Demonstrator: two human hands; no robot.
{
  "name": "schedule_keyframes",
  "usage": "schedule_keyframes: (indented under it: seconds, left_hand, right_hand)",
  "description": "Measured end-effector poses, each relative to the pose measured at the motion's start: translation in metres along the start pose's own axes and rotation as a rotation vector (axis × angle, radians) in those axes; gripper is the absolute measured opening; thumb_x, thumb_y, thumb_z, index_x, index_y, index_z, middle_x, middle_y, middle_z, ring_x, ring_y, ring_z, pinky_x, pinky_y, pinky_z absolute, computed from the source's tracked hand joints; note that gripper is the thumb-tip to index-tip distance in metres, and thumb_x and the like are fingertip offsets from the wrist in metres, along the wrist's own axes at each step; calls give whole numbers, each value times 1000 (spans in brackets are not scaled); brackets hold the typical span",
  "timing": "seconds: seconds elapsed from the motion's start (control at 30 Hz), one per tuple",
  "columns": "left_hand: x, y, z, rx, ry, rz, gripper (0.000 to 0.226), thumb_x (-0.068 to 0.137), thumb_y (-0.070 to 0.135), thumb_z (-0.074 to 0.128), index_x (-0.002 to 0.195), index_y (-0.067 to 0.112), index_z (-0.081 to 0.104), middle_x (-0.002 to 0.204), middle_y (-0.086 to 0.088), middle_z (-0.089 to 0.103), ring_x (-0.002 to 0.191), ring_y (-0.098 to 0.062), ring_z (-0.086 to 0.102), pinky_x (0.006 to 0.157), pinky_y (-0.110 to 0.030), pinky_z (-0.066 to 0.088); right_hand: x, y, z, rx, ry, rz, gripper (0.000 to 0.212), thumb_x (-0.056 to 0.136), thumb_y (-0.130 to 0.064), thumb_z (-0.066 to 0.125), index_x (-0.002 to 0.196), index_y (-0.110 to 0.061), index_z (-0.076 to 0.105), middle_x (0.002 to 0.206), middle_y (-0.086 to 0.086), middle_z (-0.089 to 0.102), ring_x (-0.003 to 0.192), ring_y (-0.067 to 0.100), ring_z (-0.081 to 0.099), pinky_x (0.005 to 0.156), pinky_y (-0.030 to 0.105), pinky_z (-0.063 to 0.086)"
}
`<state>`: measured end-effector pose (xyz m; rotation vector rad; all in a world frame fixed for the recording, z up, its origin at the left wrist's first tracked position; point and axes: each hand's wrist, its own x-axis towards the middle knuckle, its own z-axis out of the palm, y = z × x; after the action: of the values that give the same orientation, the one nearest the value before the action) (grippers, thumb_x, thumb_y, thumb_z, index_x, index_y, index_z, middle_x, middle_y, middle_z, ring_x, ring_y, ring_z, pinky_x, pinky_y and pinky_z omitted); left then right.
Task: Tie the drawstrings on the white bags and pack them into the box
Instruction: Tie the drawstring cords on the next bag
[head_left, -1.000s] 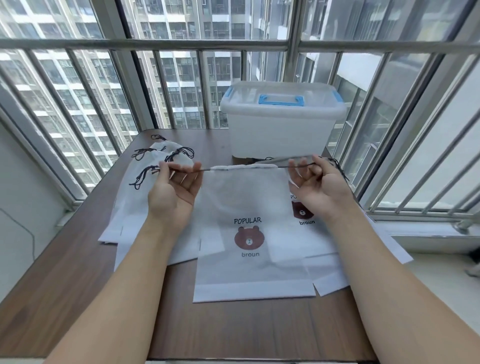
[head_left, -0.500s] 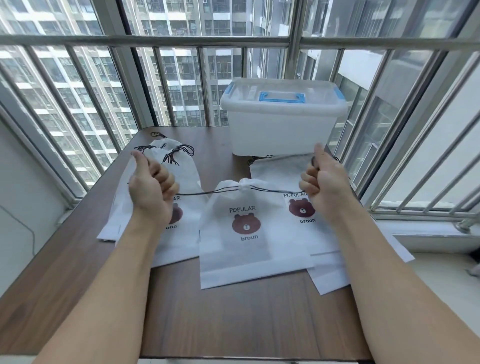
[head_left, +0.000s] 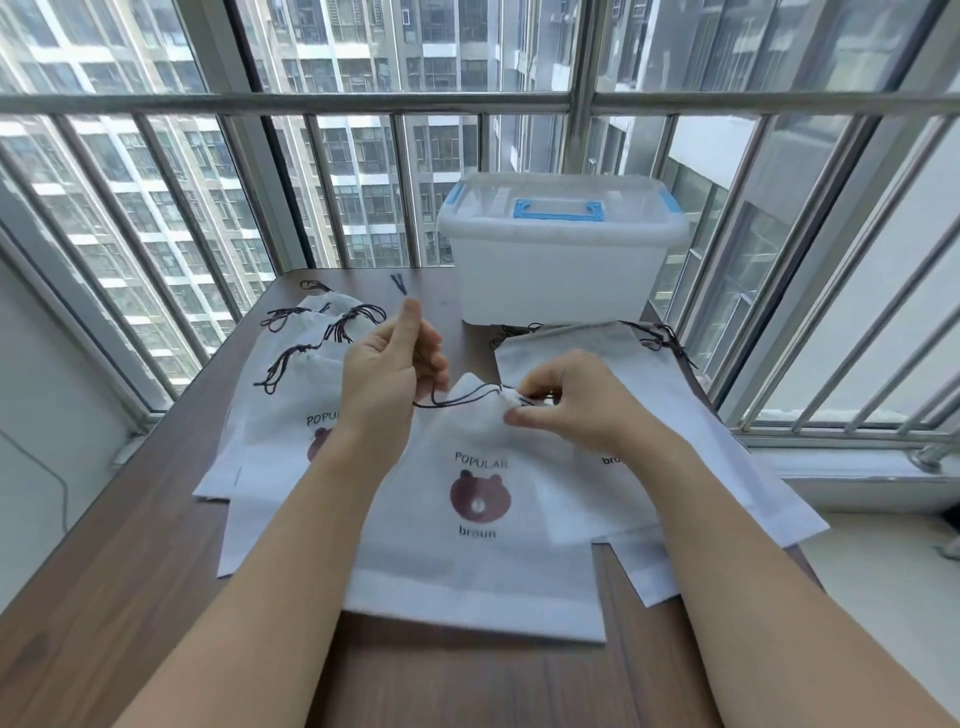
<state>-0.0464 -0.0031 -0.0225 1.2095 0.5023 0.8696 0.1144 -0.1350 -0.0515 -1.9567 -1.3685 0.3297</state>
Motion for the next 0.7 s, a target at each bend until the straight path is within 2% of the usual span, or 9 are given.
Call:
schedule_keyframes:
  seconds: [0.1, 0.17, 0.23, 0.27, 0.33, 0.43, 0.53, 0.63, 0.7]
  left_hand:
    - [11, 6, 12, -18, 34, -155, 46, 103, 38, 49, 63, 17, 43, 52, -2, 53, 49, -17, 59, 54, -27, 55]
    - [15, 0, 18, -91, 16, -276, 45, 106, 38, 42, 66, 17, 41, 50, -2, 51, 49, -18, 61, 53, -27, 56]
    - [15, -12, 22, -213, -24, -404, 45, 108, 37, 35, 66, 19, 39, 48, -1, 43, 47, -17, 52, 48, -23, 53]
    - [15, -18, 22, -263, -50, -454, 44, 108, 34, 33, 67, 20, 38, 48, 1, 38, 45, -16, 46, 44, -21, 49]
    - [13, -29, 19, -309, -82, -502, 37, 105, 28, 31, 68, 22, 34, 48, 3, 31, 39, -13, 37, 39, -18, 37]
    - [10, -35, 18, -290, -119, -477, 30, 97, 19, 30, 68, 22, 34, 51, 3, 27, 36, -12, 30, 36, -16, 27]
    - [-1, -35, 23, -122, -169, -420, 32, 102, 19, 40, 72, 20, 48, 53, 2, 35, 39, -11, 36, 36, -17, 30]
    - [-11, -38, 29, 48, -233, -364, 31, 103, 11, 47, 75, 13, 59, 54, 0, 40, 40, -8, 39, 35, -16, 31]
    - [-12, -38, 30, 79, -235, -396, 35, 103, 4, 41, 71, 11, 53, 50, 2, 38, 37, -6, 36, 34, -16, 27]
  right_hand:
    - [-10, -6, -18, 396, -172, 145, 15, 83, -23, 81, 93, -13, 80, 68, -1, 59, 51, 10, 34, 49, 22, 24]
    - [-8, -7, -21, 812, -64, 199, 21, 90, -16, 70, 109, -8, 75, 85, 6, 69, 51, 10, 38, 46, 18, 29]
    - [-4, -4, -22, 1239, 59, 173, 27, 91, -10, 61, 116, -3, 69, 95, 9, 72, 57, 9, 48, 47, 15, 38]
    - [-2, -3, -22, 1396, 85, 153, 30, 90, -9, 58, 117, -2, 68, 97, 9, 72, 60, 9, 53, 49, 15, 43]
    - [-1, -4, -19, 1542, 82, 129, 30, 90, -9, 55, 115, -5, 70, 101, 9, 73, 71, 11, 65, 59, 18, 54]
    - [-1, -15, -8, 1433, 45, 84, 28, 92, -7, 55, 108, -13, 78, 105, 8, 76, 94, 15, 73, 78, 23, 59]
    - [-1, -27, 7, 990, 143, -63, 30, 97, 3, 55, 113, -10, 75, 113, 9, 76, 111, 18, 69, 93, 25, 53]
    - [-1, -32, 22, 674, 167, -172, 28, 97, 6, 55, 115, -5, 74, 113, 10, 75, 102, 28, 69, 89, 24, 55]
    - [0, -30, 27, 572, 159, -180, 28, 97, 6, 55, 114, -4, 75, 112, 13, 73, 101, 19, 70, 86, 18, 52]
